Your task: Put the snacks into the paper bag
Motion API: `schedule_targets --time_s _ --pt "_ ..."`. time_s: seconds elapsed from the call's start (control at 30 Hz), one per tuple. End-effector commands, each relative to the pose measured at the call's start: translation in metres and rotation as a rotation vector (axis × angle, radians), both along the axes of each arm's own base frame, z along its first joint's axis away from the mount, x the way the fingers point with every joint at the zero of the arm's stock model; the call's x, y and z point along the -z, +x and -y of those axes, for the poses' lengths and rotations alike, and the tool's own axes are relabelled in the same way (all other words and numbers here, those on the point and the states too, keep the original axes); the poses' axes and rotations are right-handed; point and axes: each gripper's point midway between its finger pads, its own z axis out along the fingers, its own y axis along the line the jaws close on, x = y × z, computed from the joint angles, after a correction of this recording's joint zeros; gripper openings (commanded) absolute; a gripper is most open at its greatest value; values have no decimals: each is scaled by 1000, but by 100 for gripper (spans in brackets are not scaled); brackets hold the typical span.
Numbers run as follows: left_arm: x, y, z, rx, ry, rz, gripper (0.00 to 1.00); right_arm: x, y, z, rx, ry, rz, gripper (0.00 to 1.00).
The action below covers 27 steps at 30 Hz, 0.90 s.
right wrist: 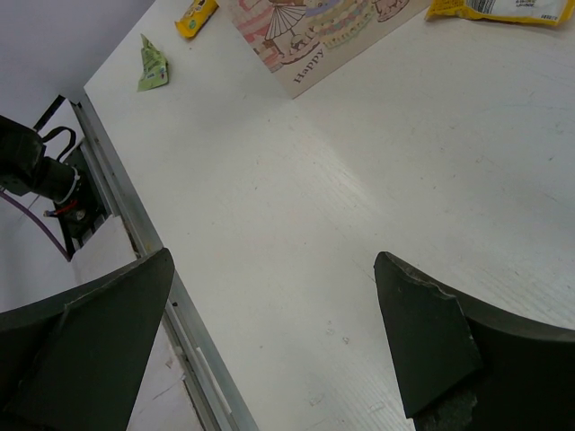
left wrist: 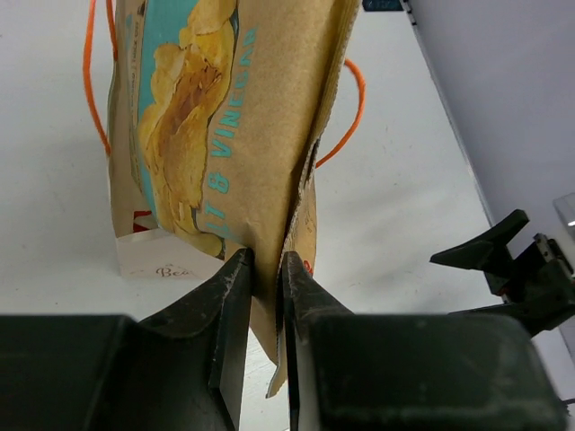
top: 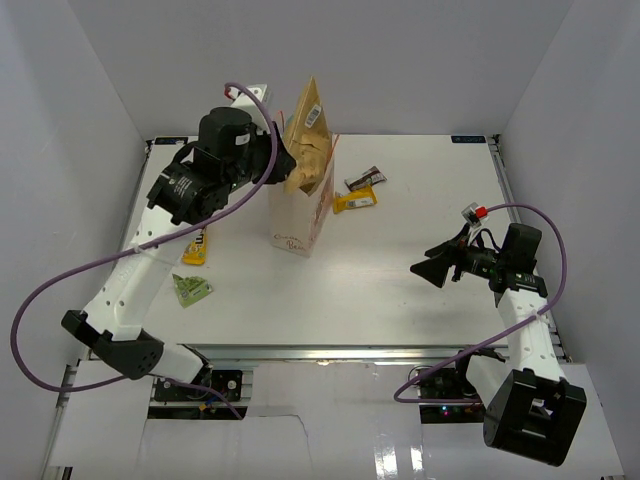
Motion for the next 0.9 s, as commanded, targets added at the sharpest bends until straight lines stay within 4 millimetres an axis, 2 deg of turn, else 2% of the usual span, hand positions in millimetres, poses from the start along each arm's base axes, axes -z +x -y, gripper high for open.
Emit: schedule_targets --time_s 0.0,0.1,0.23,0.47,0.67,0.7,0.87 --pt "-79 -24 -12 15 -148 165 0 -12 -1 -1 -21 -1 57 98" --pt "-87 -29 -14 17 -162 178 0 -12 -1 0 -21 -1 59 98" --pt "-76 -29 -11 27 -148 145 0 -13 -1 -1 -22 -1 63 98" --pt "-72 -30 -12 32 -150 136 0 -13 -2 -1 -20 0 62 98" --pt "-91 -36 -21 27 -164 210 0 -12 -2 -1 -21 3 58 98" --pt "-101 -41 -26 28 -174 259 0 -13 -2 -1 -23 4 62 98" --pt "-106 -47 -28 60 -167 298 0 -12 -2 -1 -24 6 61 98"
